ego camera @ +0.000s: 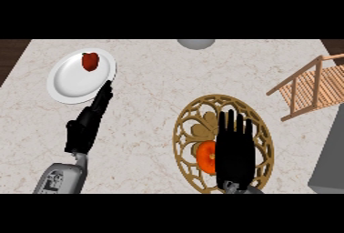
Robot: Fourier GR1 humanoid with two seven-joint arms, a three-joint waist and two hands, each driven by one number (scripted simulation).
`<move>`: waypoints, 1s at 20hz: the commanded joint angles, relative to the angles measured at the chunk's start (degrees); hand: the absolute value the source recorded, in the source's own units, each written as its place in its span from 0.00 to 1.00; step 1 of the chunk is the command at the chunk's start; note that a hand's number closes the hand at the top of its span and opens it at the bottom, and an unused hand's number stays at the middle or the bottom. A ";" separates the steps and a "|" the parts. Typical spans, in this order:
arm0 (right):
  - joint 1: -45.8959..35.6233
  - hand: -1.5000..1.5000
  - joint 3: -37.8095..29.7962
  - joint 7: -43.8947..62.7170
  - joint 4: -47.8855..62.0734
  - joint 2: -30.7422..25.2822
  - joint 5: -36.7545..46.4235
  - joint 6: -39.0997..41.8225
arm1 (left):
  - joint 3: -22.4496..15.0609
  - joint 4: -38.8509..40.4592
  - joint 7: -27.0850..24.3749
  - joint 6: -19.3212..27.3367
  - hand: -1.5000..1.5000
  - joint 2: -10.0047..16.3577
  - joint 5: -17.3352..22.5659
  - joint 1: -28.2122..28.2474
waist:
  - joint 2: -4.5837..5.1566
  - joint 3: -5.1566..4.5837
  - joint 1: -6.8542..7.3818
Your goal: Pick the sweet potato from the placemat and place it in the tiered shelf
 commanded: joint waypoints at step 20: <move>16.57 1.00 -5.49 -26.41 -15.41 -9.60 -19.17 -5.58 | 2.63 -0.16 -1.74 -0.20 0.50 -1.89 -2.28 2.36 | -0.47 0.32 -2.37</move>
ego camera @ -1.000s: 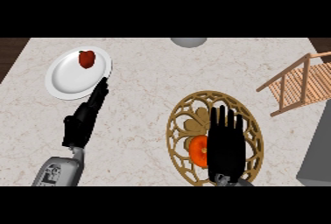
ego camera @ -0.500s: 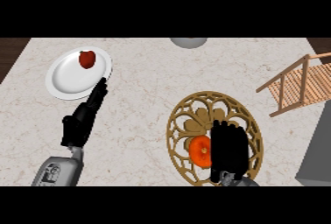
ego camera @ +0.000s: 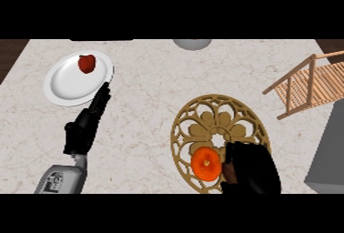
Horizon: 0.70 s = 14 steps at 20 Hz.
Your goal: Pick the sweet potato from the placemat and place it in the tiered shelf
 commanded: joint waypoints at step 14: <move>27.60 1.00 -32.86 -39.10 -23.68 -8.55 -55.43 -2.53 | 1.48 -0.32 -0.97 -0.34 0.50 0.70 0.68 1.77 | 0.20 0.15 -1.49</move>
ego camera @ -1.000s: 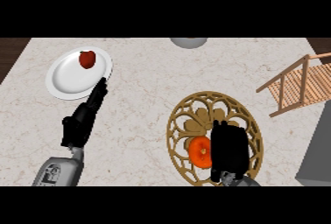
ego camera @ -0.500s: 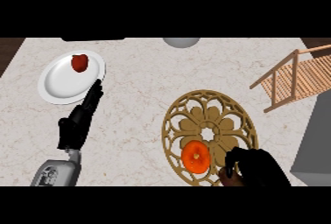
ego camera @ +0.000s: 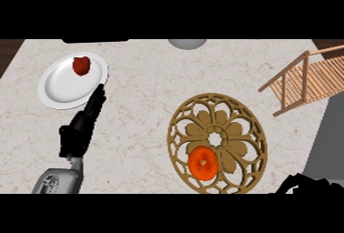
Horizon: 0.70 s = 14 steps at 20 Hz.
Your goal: Pick the sweet potato from the placemat and place it in the tiered shelf
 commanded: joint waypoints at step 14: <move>-1.17 1.00 -50.86 9.66 -7.23 -12.66 -50.02 1.94 | -0.60 4.12 -2.94 0.92 0.50 -2.20 -1.70 -1.86 | 0.30 -0.31 1.60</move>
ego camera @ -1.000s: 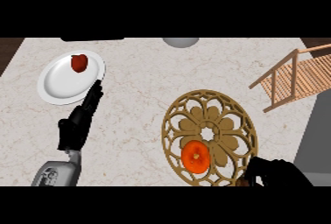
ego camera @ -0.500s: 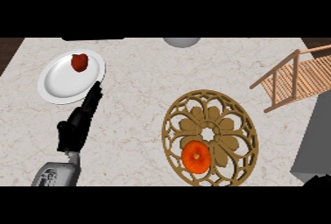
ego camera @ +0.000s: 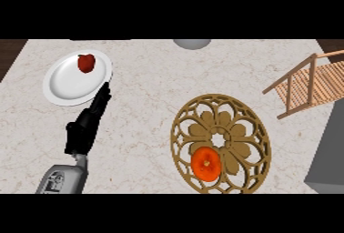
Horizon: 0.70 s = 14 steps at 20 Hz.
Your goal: Pick the sweet potato from the placemat and place it in the tiered shelf
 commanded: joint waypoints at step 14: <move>-24.23 1.00 -15.25 19.14 22.16 -25.06 -9.30 -7.74 | -1.66 -3.01 -0.07 -0.60 0.50 -1.98 -1.18 2.33 | 0.22 0.04 1.78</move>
